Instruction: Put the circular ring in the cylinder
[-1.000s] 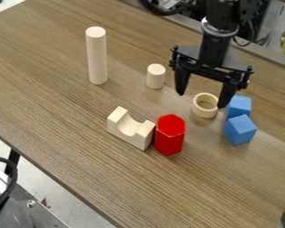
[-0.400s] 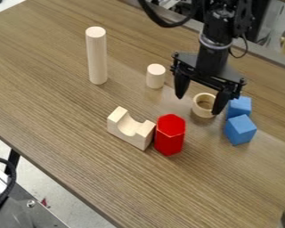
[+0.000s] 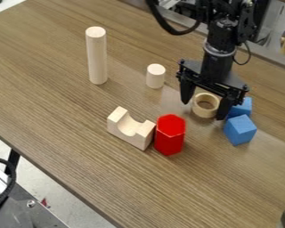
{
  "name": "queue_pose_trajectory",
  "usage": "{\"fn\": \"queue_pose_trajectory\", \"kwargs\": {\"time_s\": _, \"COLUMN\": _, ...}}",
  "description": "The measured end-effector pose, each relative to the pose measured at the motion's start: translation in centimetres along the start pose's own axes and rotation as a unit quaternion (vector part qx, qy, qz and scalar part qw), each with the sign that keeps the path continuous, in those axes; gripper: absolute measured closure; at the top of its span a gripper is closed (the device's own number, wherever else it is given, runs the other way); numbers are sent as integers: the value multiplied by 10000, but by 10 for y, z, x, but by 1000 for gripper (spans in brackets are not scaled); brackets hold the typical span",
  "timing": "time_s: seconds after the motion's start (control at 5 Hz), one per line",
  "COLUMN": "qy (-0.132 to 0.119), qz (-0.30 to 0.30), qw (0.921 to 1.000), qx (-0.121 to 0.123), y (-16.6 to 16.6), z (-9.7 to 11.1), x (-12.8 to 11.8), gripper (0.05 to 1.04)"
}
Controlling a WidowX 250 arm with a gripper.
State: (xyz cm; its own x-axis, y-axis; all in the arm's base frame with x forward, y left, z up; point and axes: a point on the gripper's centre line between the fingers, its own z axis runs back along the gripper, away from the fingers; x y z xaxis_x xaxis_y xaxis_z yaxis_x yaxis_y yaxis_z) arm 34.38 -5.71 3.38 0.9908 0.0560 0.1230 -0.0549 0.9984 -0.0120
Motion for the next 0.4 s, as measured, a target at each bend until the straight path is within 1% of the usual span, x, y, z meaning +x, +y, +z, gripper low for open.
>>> {"fn": "queue_pose_trajectory", "kwargs": {"time_s": 0.2, "qy": 68, "qz": -74, "qw": 9999, "qx": 79, "y": 1, "z": -11, "x": 2, "gripper": 134}}
{"fn": "queue_pose_trajectory", "kwargs": {"time_s": 0.4, "qy": -36, "qz": -113, "qw": 9997, "qx": 197, "y": 3, "z": -14, "x": 6, "gripper": 313}}
